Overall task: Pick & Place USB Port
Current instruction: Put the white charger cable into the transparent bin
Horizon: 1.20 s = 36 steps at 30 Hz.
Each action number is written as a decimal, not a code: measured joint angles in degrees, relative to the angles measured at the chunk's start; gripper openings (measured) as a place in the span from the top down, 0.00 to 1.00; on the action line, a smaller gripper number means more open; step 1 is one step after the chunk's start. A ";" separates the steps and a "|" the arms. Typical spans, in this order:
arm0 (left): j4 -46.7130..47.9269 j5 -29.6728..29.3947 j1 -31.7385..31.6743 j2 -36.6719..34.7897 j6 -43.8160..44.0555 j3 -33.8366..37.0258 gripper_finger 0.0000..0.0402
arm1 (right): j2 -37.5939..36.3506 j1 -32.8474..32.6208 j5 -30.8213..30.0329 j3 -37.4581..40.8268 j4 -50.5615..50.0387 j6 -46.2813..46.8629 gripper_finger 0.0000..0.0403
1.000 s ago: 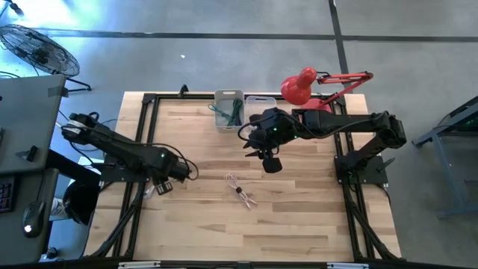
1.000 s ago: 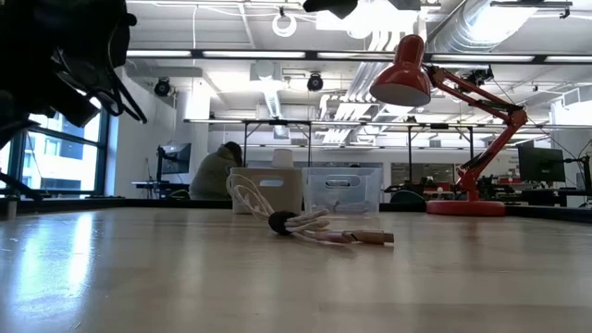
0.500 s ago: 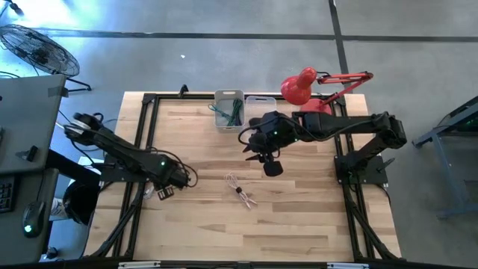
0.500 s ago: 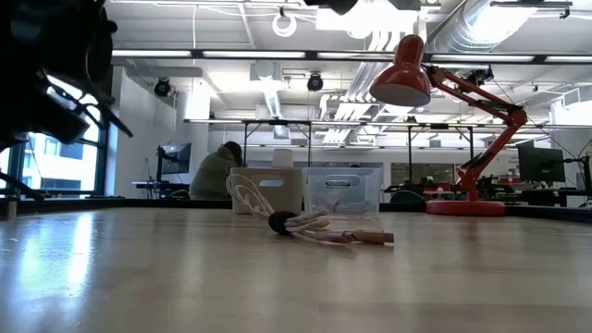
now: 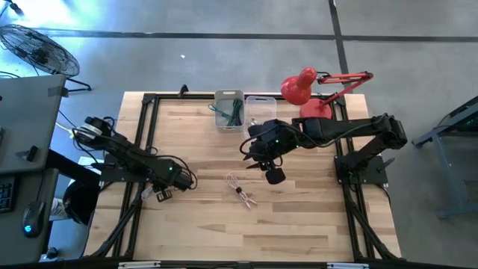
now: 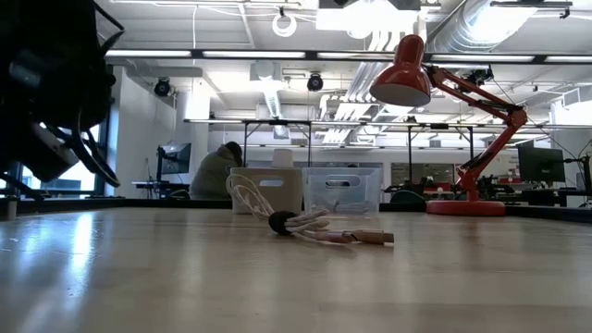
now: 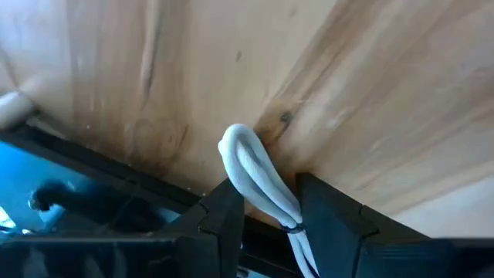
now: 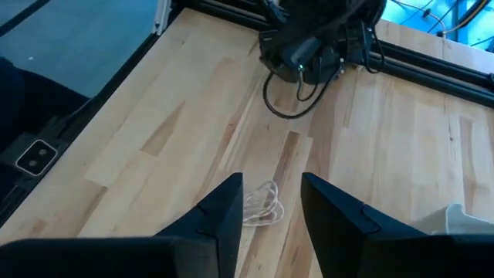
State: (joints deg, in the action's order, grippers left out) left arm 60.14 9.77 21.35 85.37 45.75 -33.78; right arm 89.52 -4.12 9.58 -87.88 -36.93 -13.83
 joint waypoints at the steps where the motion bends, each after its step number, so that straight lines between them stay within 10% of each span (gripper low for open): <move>1: -0.28 0.46 -0.01 0.72 -0.76 0.41 0.70 | 0.00 -0.22 0.00 0.00 -0.04 -0.04 0.69; 8: -1.12 -0.62 0.04 1.92 -6.57 0.53 0.95 | 0.00 -1.66 0.00 0.00 -0.02 0.15 0.69; 23: 6.86 -13.81 0.12 -1.83 -15.74 -8.85 0.96 | -0.02 -3.46 -0.13 -0.02 -4.02 -0.06 0.69; 36: 7.65 -37.12 2.43 -14.86 -25.26 -27.89 0.96 | -0.02 -11.37 -6.52 -0.02 -14.96 -0.09 0.69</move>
State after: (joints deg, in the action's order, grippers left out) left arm 67.80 -27.35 23.78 70.51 20.49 -61.67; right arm 89.49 -15.48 3.06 -87.90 -51.89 -13.91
